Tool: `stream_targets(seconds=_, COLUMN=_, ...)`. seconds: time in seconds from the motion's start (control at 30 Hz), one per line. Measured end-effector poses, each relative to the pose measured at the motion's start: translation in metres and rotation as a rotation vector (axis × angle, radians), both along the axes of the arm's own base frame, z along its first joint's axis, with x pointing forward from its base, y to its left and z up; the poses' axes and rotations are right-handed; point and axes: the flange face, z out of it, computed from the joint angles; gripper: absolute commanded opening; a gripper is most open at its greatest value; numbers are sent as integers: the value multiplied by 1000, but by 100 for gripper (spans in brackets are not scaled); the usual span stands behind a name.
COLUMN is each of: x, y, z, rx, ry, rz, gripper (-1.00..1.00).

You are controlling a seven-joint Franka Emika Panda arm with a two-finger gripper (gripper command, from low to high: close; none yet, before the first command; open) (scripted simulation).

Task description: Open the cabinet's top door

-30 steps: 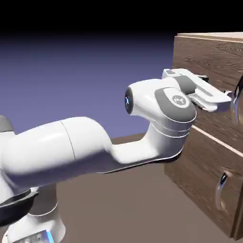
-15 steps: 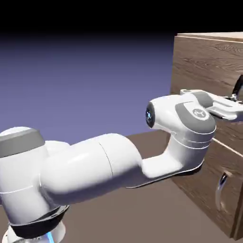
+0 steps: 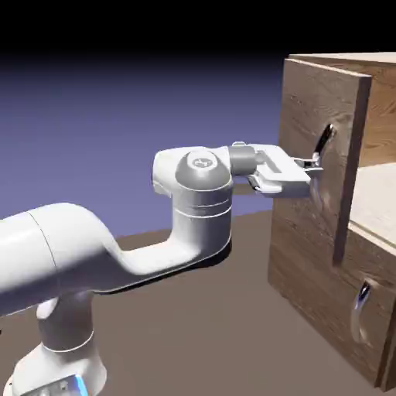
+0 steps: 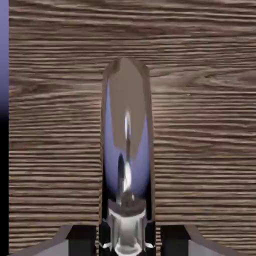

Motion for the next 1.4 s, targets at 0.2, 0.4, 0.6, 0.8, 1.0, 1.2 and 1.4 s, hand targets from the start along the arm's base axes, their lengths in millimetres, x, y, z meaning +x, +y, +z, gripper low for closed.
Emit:
stream_targets(seconds=0.2, x=-42, y=46, z=0, rx=0, ry=0, rz=-149, gripper=-100)
stream_targets(seconds=0.4, x=-70, y=85, z=0, rx=0, ry=0, rz=-265, gripper=-100)
stream_targets(seconds=0.6, x=-90, y=121, z=0, rx=0, ry=0, rz=-362, gripper=-100)
stream_targets(seconds=0.8, x=-106, y=157, z=0, rx=0, ry=0, rz=-456, gripper=-100)
stream_targets(seconds=1.0, x=-119, y=199, z=0, rx=0, ry=0, rz=-561, gripper=-100)
stream_targets(seconds=1.2, x=-130, y=252, z=0, rx=0, ry=0, rz=-690, gripper=-100)
stream_targets(seconds=1.4, x=-133, y=307, z=0, rx=0, ry=0, rz=-822, gripper=-100)
